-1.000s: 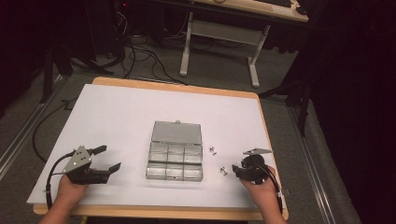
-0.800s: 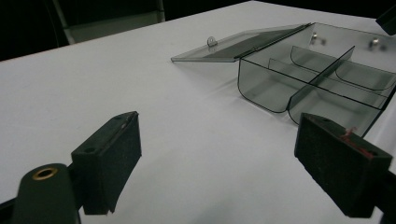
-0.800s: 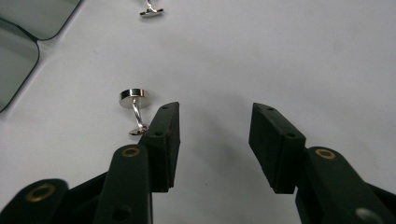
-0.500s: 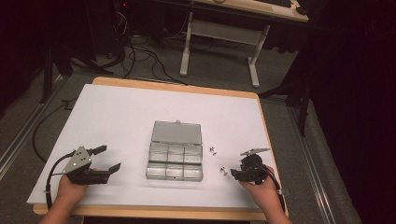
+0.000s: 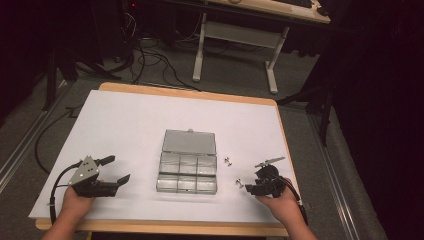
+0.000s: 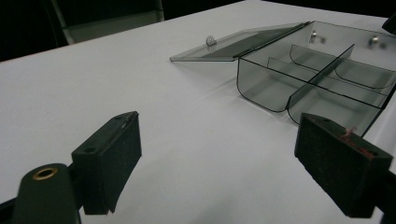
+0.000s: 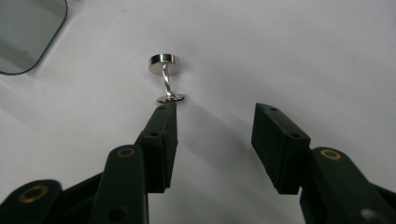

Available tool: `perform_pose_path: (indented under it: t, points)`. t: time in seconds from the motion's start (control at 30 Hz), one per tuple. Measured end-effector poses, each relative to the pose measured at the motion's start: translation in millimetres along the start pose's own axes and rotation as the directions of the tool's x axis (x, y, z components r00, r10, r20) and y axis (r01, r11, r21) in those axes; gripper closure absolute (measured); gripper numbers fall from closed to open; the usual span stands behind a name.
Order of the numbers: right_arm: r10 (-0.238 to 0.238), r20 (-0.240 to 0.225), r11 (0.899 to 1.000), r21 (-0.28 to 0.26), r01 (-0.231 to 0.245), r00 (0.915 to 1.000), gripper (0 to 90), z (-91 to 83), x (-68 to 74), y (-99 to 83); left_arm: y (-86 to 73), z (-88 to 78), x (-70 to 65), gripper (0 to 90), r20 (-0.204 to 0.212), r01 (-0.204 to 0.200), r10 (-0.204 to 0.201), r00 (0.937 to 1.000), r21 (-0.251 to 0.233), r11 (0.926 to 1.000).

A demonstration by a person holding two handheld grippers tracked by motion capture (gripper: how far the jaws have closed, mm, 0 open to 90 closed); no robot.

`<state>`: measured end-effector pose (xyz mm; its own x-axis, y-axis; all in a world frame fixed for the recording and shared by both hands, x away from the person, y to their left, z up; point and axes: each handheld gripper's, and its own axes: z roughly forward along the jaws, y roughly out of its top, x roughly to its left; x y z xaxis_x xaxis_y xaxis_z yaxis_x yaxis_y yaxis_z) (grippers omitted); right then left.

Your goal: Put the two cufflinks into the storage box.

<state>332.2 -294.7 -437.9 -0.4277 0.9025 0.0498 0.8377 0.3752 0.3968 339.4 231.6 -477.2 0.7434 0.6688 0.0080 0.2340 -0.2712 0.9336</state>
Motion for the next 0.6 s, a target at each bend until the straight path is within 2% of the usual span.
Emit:
perform_pose_path:
  t: [0.33, 0.6]
  points:
    - [-0.028, -0.014, 0.995, 0.092, 0.03, 0.9995, 48.0, 1.2, 3.4, 8.3, 0.4, 0.1, 1.0, 15.3, 0.003, 0.006, -0.006, 1.0, -0.004, 1.0]
    - [-0.056, -0.02, 0.991, 0.117, 0.058, 0.9982, 46.3, 2.3, 9.4, 19.3, 0.3, 0.4, 0.8, 15.3, 0.002, 0.008, -0.008, 1.0, 0.002, 1.0]
